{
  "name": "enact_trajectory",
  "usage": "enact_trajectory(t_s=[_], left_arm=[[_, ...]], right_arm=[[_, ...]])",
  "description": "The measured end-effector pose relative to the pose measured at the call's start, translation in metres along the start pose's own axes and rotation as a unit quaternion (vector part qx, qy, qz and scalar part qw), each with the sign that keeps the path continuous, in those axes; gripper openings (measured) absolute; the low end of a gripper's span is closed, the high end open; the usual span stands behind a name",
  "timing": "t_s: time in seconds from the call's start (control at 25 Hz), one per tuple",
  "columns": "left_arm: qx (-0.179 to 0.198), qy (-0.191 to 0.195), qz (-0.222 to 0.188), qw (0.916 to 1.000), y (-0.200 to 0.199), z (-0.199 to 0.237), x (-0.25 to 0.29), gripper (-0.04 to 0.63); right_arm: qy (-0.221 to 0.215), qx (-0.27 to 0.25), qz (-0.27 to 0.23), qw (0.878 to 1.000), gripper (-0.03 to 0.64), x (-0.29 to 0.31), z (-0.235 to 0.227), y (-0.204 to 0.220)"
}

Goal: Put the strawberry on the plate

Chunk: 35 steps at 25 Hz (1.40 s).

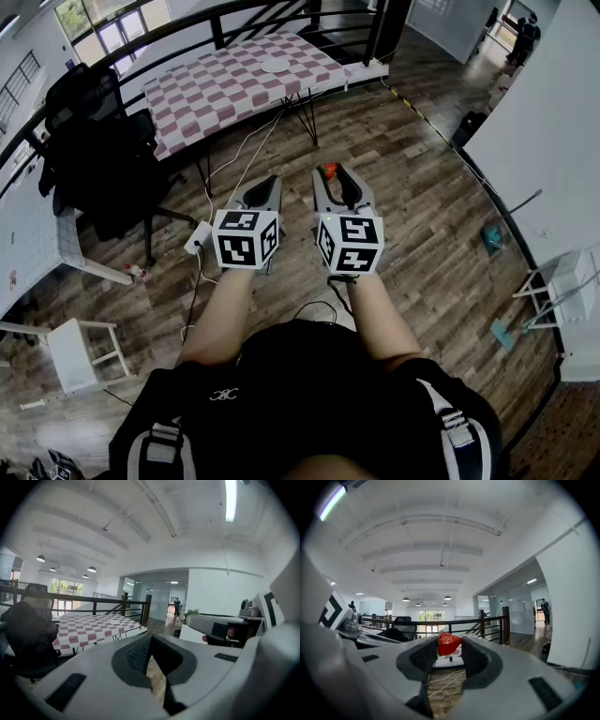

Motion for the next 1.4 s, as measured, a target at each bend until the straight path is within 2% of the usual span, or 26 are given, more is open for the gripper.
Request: enact_trajectory(t_s=[0.12,0.32,0.48,0.8,1.12,1.4], left_arm=[[0.021,-0.01,-0.004,0.9997,-0.002,-0.014,0.008,-0.002],[0.009,-0.012,0.004,0.9999,-0.002,-0.039,0.021,-0.002],[0.014,-0.022,0.008,0.9996,-0.001,-0.063,0.03,-0.002],[0.009,-0.05,0.014,0.9986,0.007,-0.1,0.047,-0.002],[0.005,-0.057,0.027,0.998,0.008,-0.104,0.076,-0.002],[0.005,-0.037,0.029,0.9989,0.005,-0.09,0.124,-0.002]], right_arm=[[0.0,0.0,-0.001,1.0,0.163,-0.003,-0.015,-0.001],[-0.002,0.008,-0.008,1.0,0.163,-0.012,-0.045,-0.001],[-0.009,0.01,-0.011,1.0,0.163,-0.022,-0.07,0.001],[-0.039,0.018,-0.007,0.999,0.163,-0.037,-0.111,0.011],[-0.056,0.022,-0.011,0.998,0.163,-0.024,-0.133,0.016],[-0.044,0.018,-0.008,0.999,0.163,0.016,-0.154,0.019]])
Point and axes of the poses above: the fingertips, and each gripper's own axes: x forward along the fingers, z to its left, y out of its underside, the point moved 6 cm from there along -x, backward along the fingers, and after that the axes turned 11 degrees about -y, right-handed, at the moved point
